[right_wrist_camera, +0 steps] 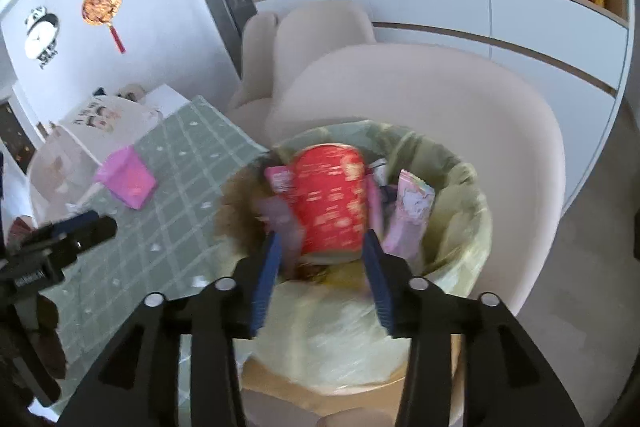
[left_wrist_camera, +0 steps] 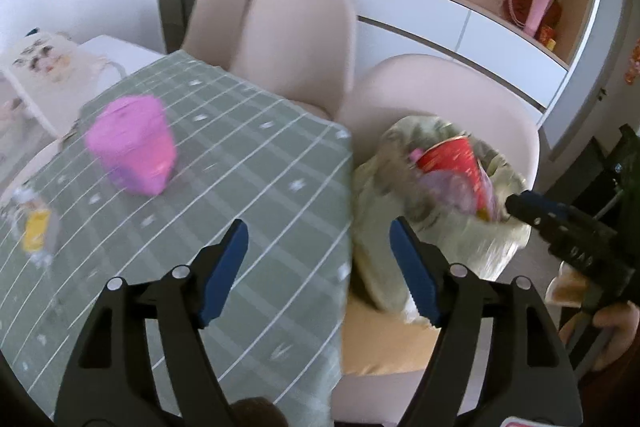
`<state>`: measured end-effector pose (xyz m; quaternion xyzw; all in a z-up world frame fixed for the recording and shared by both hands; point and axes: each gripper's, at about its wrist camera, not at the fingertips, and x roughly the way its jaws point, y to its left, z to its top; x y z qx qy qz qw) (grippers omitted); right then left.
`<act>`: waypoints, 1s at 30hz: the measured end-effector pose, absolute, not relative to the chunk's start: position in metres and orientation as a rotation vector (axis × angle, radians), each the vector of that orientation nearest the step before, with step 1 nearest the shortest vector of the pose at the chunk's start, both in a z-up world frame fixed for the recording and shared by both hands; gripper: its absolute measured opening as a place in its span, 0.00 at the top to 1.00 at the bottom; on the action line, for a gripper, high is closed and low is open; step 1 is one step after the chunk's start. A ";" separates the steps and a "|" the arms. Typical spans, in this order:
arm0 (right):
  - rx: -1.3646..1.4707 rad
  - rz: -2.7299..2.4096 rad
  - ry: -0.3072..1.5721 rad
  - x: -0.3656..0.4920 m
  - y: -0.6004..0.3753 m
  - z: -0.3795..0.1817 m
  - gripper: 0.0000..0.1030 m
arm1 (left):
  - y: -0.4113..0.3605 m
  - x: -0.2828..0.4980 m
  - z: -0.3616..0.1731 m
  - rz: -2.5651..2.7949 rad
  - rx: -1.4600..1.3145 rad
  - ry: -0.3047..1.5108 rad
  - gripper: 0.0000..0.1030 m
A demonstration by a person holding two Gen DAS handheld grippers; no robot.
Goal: Collect trash
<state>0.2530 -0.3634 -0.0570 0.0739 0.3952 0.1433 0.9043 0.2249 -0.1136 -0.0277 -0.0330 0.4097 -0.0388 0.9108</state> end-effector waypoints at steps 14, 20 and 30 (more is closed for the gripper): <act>0.095 0.293 0.680 0.116 -0.267 -0.027 0.52 | -0.045 0.090 -0.020 0.024 -0.011 0.693 0.32; 0.006 0.261 0.581 0.059 -0.230 -0.014 0.52 | -0.040 0.054 -0.006 0.057 0.017 0.604 0.32; 0.046 0.182 0.579 0.029 -0.223 -0.018 0.52 | -0.044 0.035 0.002 0.046 0.036 0.578 0.32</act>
